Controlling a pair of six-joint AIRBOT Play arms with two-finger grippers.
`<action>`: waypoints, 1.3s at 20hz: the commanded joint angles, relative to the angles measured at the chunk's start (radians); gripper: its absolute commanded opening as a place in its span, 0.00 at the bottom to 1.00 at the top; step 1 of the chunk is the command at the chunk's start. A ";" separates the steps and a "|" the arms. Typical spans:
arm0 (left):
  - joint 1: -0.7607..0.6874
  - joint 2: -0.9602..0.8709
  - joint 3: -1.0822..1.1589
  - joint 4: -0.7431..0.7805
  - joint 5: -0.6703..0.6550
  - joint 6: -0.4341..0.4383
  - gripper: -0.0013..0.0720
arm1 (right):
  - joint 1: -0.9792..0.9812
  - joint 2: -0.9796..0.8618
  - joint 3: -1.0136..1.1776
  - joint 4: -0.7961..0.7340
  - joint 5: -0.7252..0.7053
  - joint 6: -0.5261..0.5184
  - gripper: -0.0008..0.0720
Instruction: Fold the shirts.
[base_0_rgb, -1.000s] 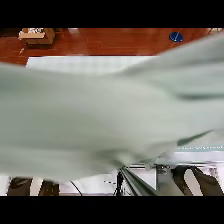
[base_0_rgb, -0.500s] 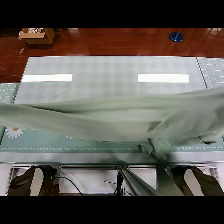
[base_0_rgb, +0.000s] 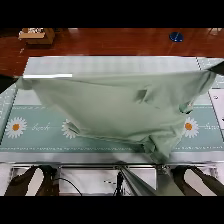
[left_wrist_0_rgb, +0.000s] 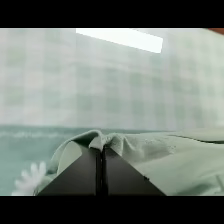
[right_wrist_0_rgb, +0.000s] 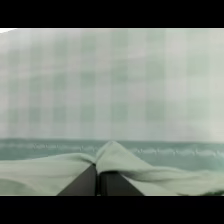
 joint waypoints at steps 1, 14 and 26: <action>-0.145 -0.172 -0.032 -0.043 0.268 0.071 0.05 | 0.000 -0.122 -0.010 0.089 -0.173 -0.046 0.05; -0.378 -0.631 -0.032 -0.043 0.891 0.208 0.05 | 0.200 -0.422 -0.010 -0.090 -0.698 -0.115 0.05; -0.499 -0.795 -0.032 -0.042 1.197 0.208 0.05 | 0.277 -0.573 -0.010 -0.078 -0.889 -0.136 0.05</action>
